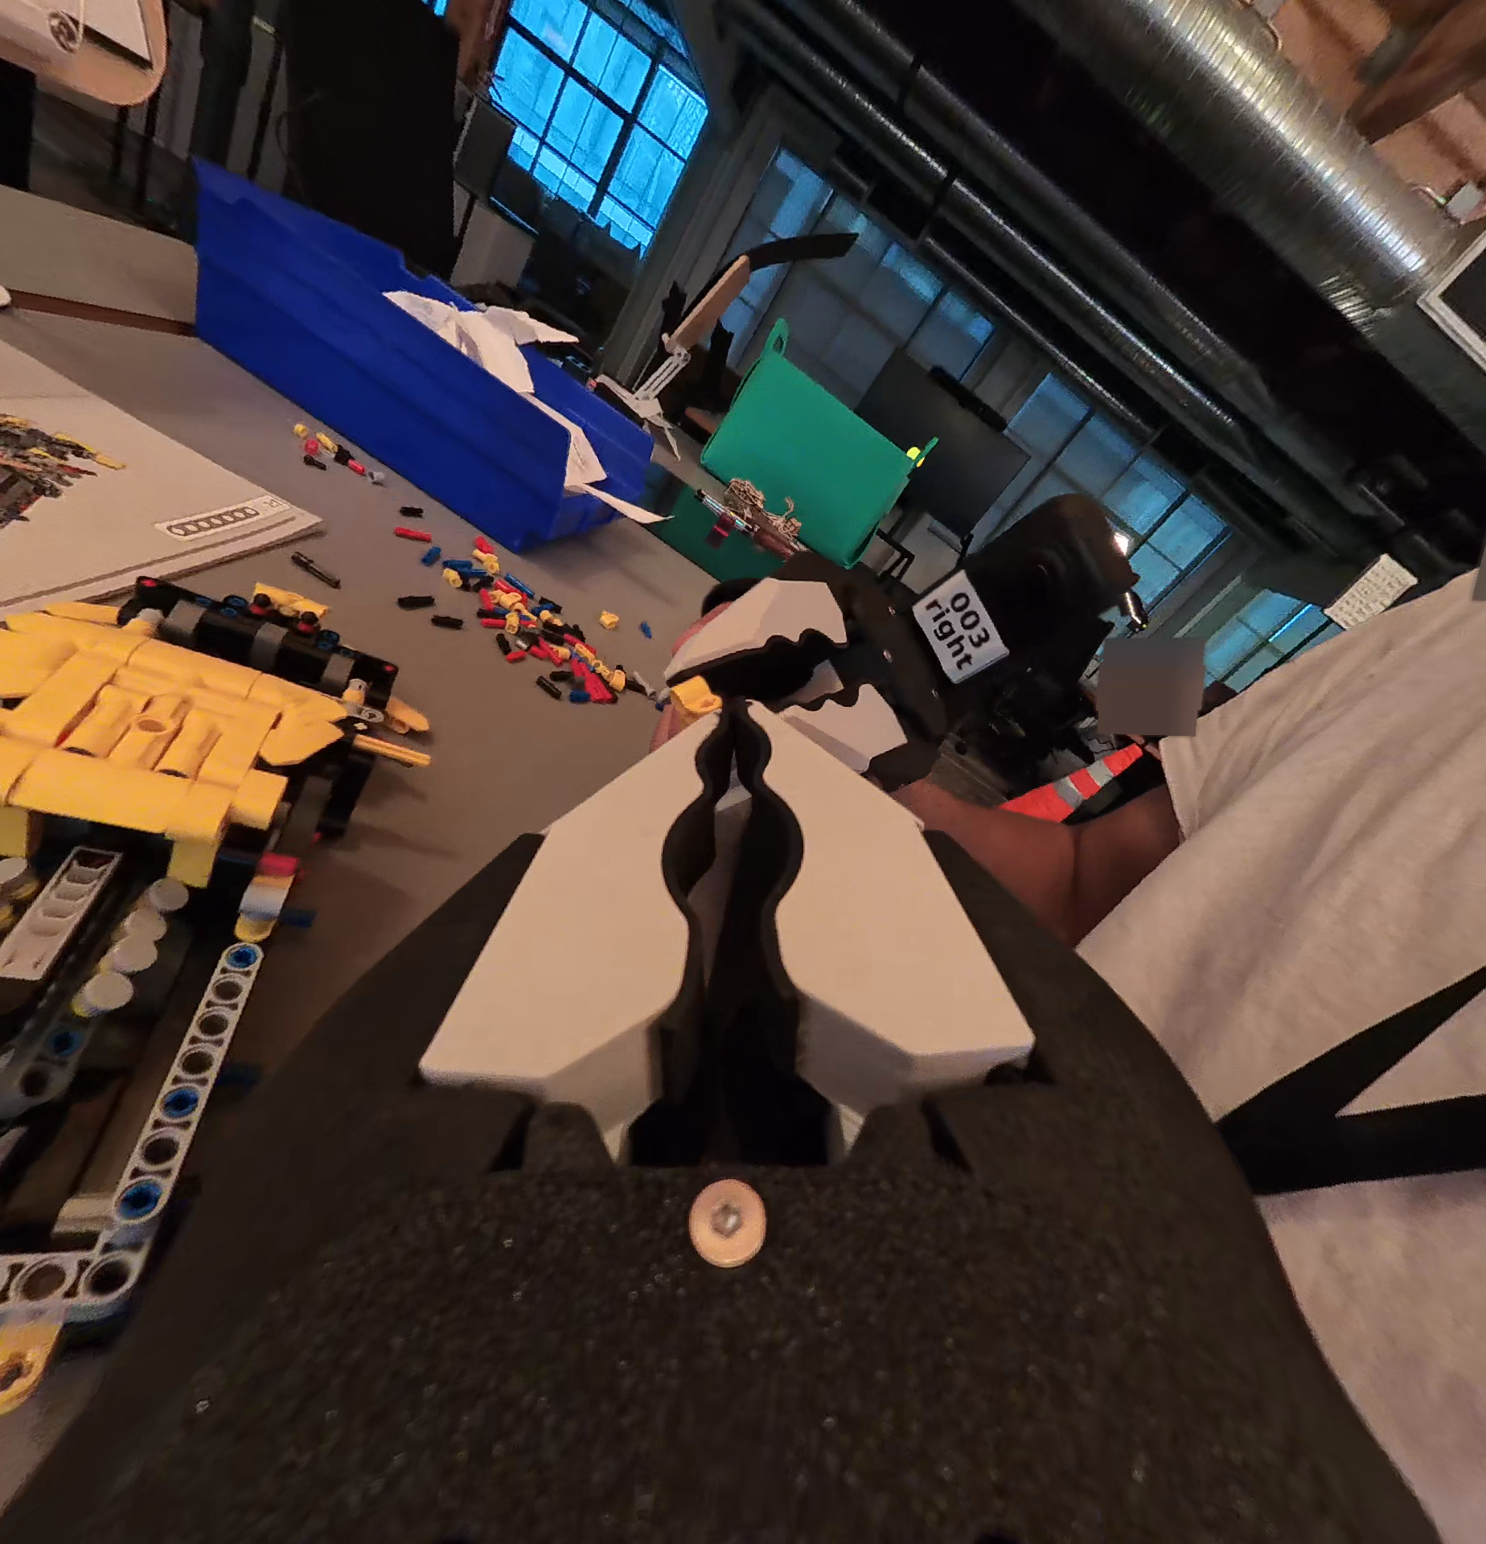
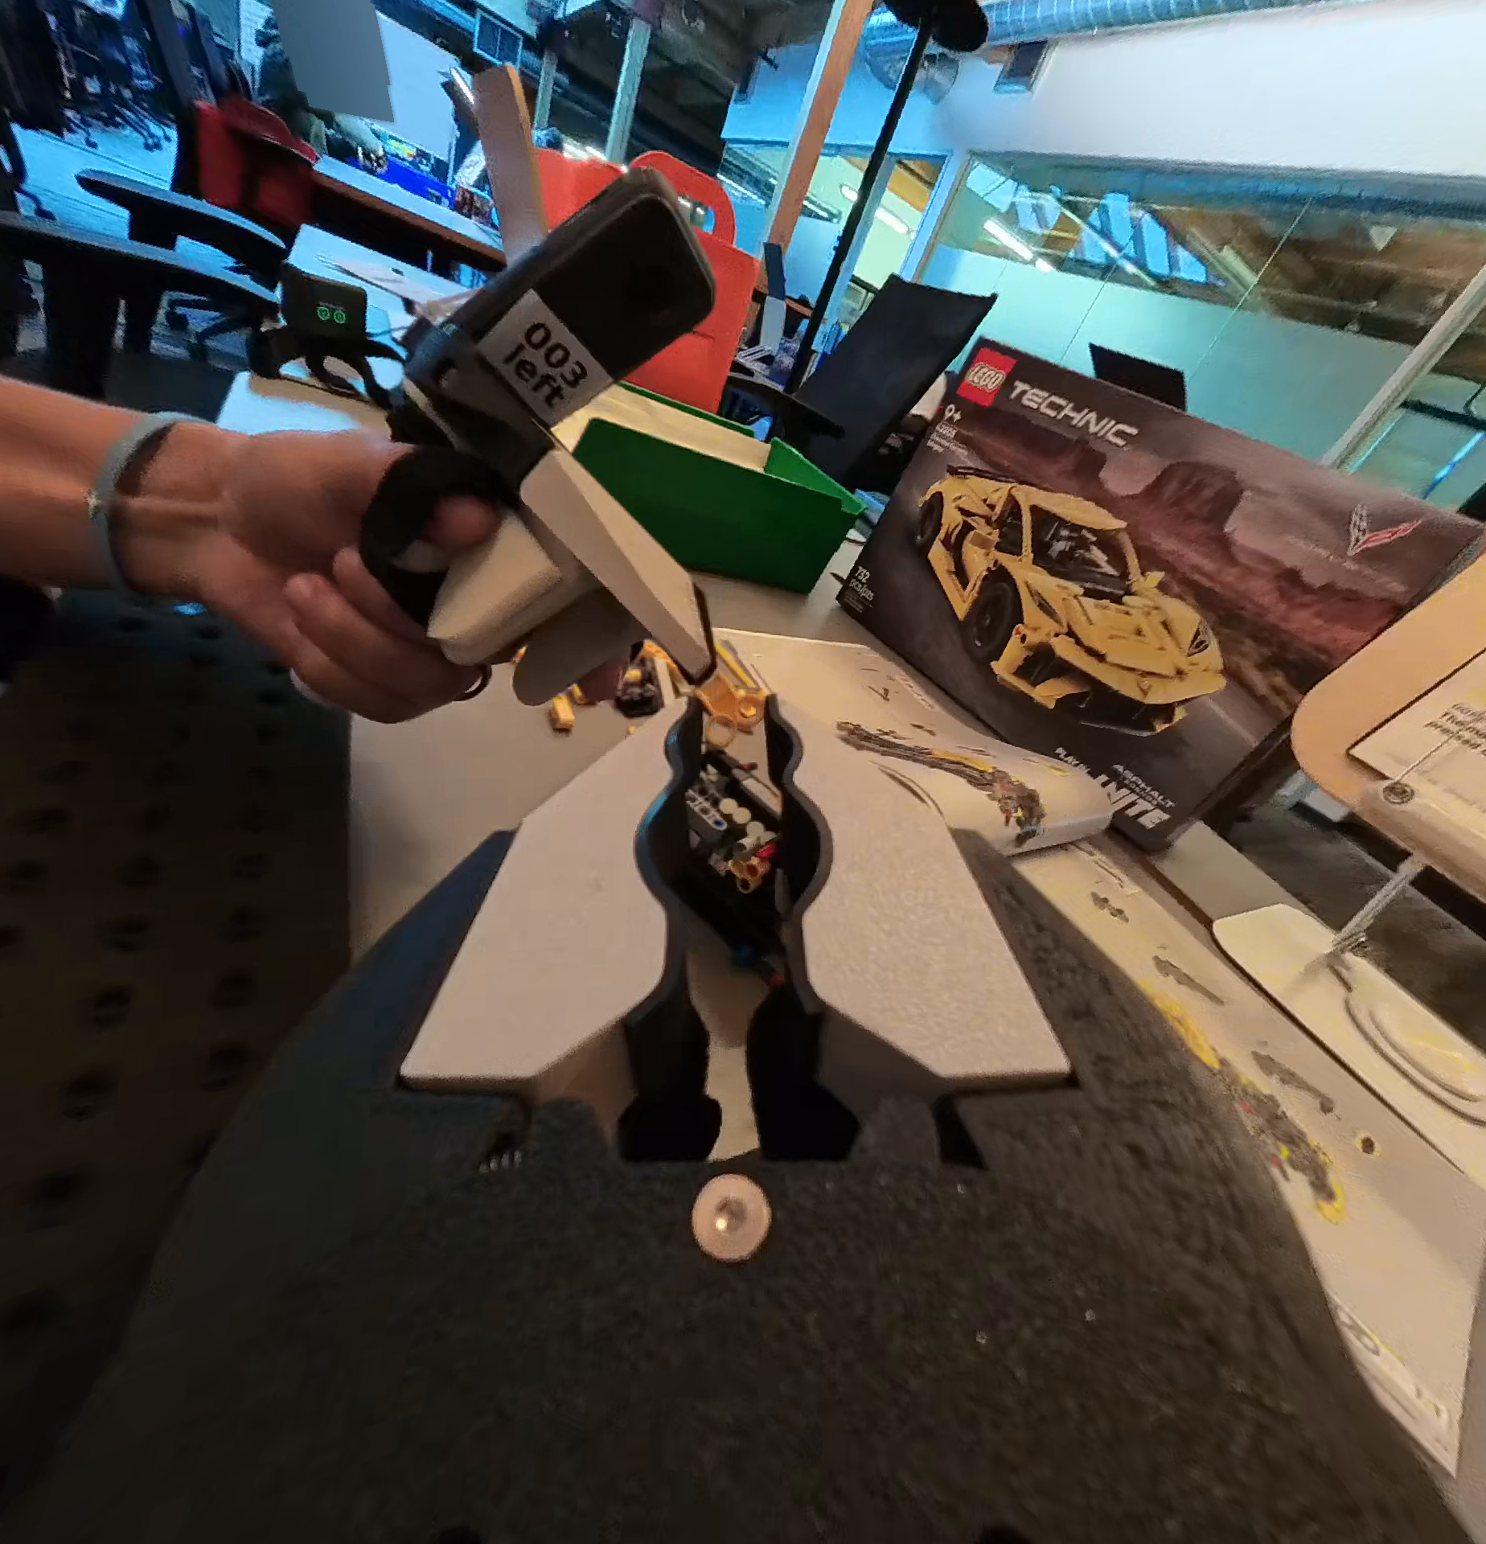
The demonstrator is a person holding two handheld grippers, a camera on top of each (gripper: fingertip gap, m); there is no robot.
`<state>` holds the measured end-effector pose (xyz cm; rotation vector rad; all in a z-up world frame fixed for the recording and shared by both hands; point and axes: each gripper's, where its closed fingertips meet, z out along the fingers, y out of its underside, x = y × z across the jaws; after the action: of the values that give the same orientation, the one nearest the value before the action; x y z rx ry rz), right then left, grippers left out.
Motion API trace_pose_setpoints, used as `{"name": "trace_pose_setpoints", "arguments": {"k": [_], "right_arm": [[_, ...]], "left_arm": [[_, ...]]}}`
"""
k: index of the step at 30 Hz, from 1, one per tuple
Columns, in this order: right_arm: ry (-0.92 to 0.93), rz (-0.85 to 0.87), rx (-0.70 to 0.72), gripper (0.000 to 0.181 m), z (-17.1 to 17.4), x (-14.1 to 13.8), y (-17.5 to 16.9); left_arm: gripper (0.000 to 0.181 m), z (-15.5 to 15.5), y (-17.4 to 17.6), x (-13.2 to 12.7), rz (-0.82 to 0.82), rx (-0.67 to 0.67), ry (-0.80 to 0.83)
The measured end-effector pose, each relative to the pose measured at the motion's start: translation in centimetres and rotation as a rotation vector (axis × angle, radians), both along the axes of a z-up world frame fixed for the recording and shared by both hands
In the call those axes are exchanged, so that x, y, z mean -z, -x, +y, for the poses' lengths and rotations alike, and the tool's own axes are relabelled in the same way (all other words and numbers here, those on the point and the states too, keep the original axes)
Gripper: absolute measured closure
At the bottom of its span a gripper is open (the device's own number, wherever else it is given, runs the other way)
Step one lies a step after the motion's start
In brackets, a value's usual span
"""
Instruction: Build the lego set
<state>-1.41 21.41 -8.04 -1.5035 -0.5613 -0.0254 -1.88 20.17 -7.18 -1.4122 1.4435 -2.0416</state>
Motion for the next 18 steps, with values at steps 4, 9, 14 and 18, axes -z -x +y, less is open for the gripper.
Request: {"name": "trace_pose_setpoints", "arguments": {"k": [4,9,14,18], "right_arm": [[-0.014,-0.049,0.031,0.168,0.1,0.0,-0.6],[-0.056,-0.336,0.116,0.168,0.5,1.2,-0.7],[-0.054,-0.487,0.131,0.168,0.8,2.4,-0.1],[-0.047,-0.487,0.130,0.168,0.8,2.6,-0.2]], "left_arm": [[0.181,0.3,0.0,0.1,0.032,-0.001,0.011],[0.159,1.7,-0.3,1.3,0.129,-0.020,-0.010],[0.167,0.7,-0.4,3.2,0.219,0.041,-0.124],[0.175,0.8,-0.7,3.6,0.232,0.031,-0.137]]}}
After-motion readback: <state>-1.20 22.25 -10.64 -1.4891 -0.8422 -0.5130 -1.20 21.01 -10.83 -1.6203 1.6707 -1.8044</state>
